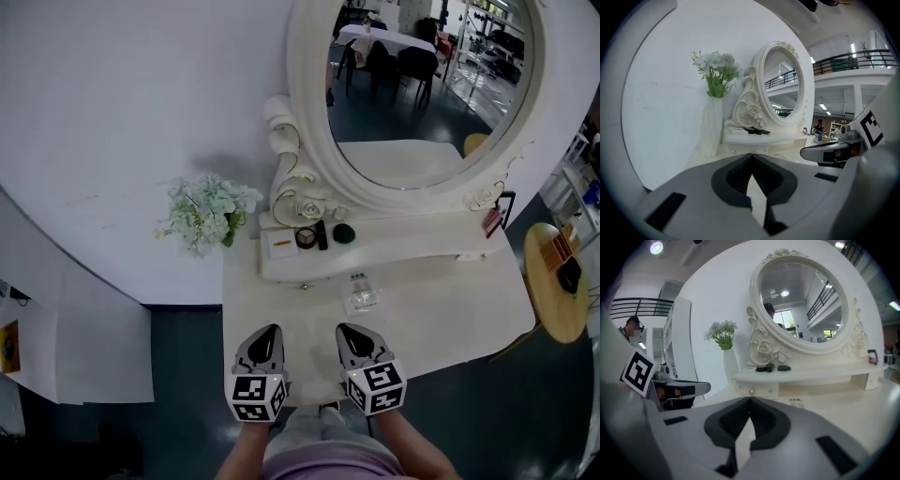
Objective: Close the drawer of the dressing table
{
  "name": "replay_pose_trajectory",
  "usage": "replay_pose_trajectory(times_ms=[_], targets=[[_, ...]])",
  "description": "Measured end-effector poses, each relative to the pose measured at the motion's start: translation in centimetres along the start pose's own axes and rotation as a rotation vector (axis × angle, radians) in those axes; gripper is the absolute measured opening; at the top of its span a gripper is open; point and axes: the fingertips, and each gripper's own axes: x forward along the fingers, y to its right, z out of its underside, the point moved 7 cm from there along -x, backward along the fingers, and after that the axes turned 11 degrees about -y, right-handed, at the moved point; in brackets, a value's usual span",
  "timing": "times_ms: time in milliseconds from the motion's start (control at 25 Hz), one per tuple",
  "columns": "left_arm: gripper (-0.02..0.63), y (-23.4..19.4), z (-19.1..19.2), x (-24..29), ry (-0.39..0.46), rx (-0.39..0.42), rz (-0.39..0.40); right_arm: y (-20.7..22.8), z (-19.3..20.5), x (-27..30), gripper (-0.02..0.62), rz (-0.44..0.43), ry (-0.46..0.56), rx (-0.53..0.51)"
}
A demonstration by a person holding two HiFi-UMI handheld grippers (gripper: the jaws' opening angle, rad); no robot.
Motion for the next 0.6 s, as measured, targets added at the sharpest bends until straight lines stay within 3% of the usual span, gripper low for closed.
replay_pose_trajectory(times_ms=[360,600], targets=[[0.002,0.3,0.5,-1.0,0.004,-0.007,0.01,-0.6,0.4,-1.2,0.003,0.01,0.018,-0.019],[0.002,0.6,0.5,-1.5,0.01,-0.001,0.014,-0.3,0.6,-1.8,0.003,0.015,0.017,0.024]])
